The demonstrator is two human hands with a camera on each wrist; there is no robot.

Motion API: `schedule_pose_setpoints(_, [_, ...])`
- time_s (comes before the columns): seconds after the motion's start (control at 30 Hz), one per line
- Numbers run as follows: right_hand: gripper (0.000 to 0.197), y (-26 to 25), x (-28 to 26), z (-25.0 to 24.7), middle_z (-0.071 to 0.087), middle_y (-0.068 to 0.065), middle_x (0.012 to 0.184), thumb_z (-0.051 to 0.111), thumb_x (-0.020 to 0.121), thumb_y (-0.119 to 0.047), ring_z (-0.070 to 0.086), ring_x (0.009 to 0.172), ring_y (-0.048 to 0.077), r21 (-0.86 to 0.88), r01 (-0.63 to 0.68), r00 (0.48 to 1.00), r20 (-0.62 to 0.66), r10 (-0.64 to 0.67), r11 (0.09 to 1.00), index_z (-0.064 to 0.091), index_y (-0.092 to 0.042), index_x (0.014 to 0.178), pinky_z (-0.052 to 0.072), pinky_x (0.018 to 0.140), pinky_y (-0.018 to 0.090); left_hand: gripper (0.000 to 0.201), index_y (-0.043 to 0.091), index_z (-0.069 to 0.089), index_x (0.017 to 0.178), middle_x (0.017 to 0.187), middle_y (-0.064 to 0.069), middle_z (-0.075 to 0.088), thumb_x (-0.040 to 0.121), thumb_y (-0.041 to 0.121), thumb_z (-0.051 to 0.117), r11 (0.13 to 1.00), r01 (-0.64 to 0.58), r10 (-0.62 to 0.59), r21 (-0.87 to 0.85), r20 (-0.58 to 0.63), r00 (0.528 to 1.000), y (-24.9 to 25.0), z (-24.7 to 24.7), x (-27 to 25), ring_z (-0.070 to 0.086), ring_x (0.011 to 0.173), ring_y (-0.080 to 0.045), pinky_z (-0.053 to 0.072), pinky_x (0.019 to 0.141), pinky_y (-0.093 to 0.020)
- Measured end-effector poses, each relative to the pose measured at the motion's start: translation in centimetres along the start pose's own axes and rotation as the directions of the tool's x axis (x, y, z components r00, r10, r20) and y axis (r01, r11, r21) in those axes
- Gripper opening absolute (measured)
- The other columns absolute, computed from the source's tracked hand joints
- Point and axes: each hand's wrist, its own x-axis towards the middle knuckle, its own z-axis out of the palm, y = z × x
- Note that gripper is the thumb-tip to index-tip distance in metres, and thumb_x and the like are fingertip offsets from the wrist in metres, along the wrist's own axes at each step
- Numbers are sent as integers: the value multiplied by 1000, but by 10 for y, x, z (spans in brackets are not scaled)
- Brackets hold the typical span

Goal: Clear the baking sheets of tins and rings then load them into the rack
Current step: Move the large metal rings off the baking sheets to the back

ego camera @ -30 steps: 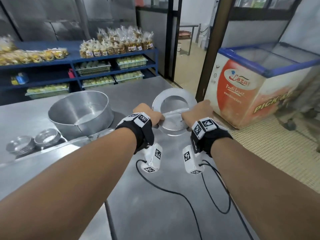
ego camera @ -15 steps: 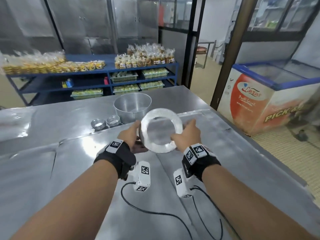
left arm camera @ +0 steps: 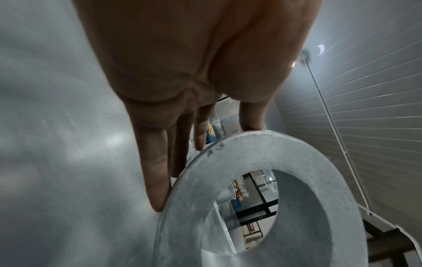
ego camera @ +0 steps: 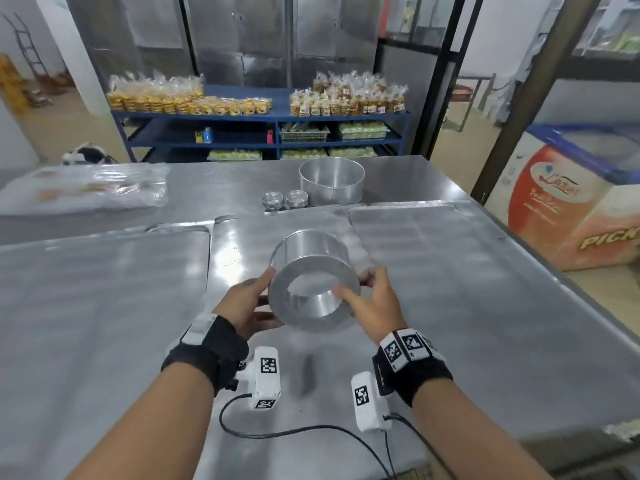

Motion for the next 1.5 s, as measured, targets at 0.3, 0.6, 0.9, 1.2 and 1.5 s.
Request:
schedule_pose_setpoints(0.3, [63, 10, -42, 29, 74, -2, 100, 60, 60, -90, 70, 97, 22, 173, -90, 995, 47, 83, 981, 69, -39, 95, 55, 89, 53, 63, 22, 56, 137, 127, 1, 67, 76, 23, 73, 977, -209, 211, -50, 39, 977, -29, -47, -48, 64, 93, -18, 45, 89, -29])
schedule_pose_setpoints(0.6, [30, 11, -74, 45, 58, 8, 69, 64, 66, -49, 56, 72, 29, 156, -178, 981, 110, 161, 972, 65, -19, 67, 50, 68, 42, 37, 18, 60, 131, 116, -1, 70, 99, 36, 56, 968, -250, 249, -25, -47, 967, -65, -59, -76, 61, 95, -18, 46, 82, -24])
schedule_pose_setpoints(0.9, [22, 26, -87, 50, 69, 3, 62, 57, 57, -16, 59, 57, 16, -98, -113, 980, 152, 127, 989, 72, -14, 73, 60, 66, 44, 50, 29, 63, 122, 125, -10, 64, 73, 19, 59, 972, -235, 237, 27, -128, 963, -105, -70, -81, 63, 107, -30, 50, 90, -46])
schedule_pose_setpoints(1.2, [30, 28, -92, 55, 74, 3, 73, 57, 59, -15, 63, 57, 17, -244, -125, 956, 229, 183, 962, 72, -17, 85, 59, 69, 40, 52, 18, 56, 132, 125, 1, 60, 89, -12, 48, 970, -222, 234, 102, -133, 963, -118, -77, -83, 59, 119, -27, 51, 101, -43])
schedule_pose_setpoints(1.5, [34, 8, -82, 68, 69, 7, 105, 70, 78, -18, 66, 97, 26, -525, 2, 942, 286, 174, 851, 66, -13, 112, 56, 83, 37, 44, 16, 55, 131, 121, -7, 65, 89, 2, 62, 914, -138, 184, 382, -87, 979, -100, -91, -84, 63, 110, -25, 52, 83, -32])
